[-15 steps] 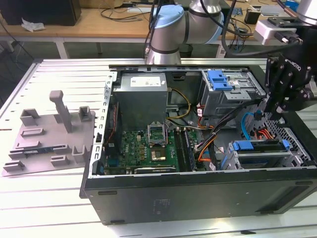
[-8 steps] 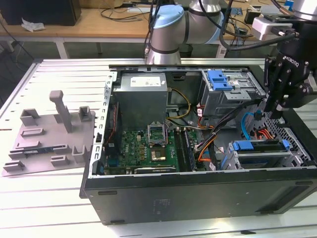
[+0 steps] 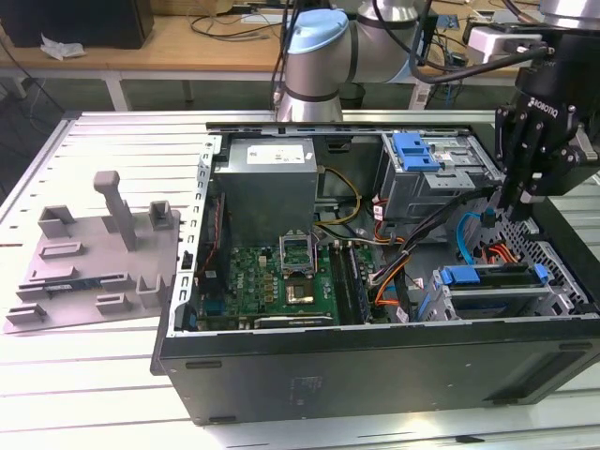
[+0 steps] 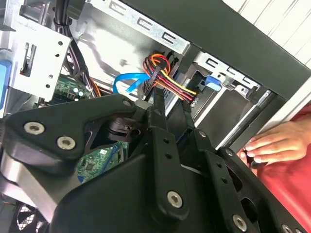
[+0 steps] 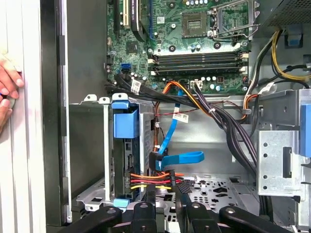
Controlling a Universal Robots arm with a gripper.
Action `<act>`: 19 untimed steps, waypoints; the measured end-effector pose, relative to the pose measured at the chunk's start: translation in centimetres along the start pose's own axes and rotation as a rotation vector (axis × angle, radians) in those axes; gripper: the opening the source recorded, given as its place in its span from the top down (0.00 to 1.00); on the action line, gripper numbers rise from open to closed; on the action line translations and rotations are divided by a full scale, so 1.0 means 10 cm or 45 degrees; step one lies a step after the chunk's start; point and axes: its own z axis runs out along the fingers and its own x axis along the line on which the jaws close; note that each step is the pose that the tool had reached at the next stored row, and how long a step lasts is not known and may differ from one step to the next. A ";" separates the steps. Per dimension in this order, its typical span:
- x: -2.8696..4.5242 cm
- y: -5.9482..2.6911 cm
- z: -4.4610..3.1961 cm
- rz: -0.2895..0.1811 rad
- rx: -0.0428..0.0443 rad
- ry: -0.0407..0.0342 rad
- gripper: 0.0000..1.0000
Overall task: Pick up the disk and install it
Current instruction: 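Insert the second disk wire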
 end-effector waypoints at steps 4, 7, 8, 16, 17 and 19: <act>-0.027 0.036 -0.006 0.000 0.000 0.0220 0.70; -0.046 0.060 -0.010 0.000 0.001 0.0334 0.70; -0.057 0.078 -0.013 -0.001 0.001 0.0398 0.70; -0.092 0.119 -0.020 -0.005 0.003 0.0703 0.70; -0.094 0.121 -0.020 -0.008 0.003 0.0817 0.70; -0.096 0.121 -0.021 -0.012 0.003 0.0930 0.70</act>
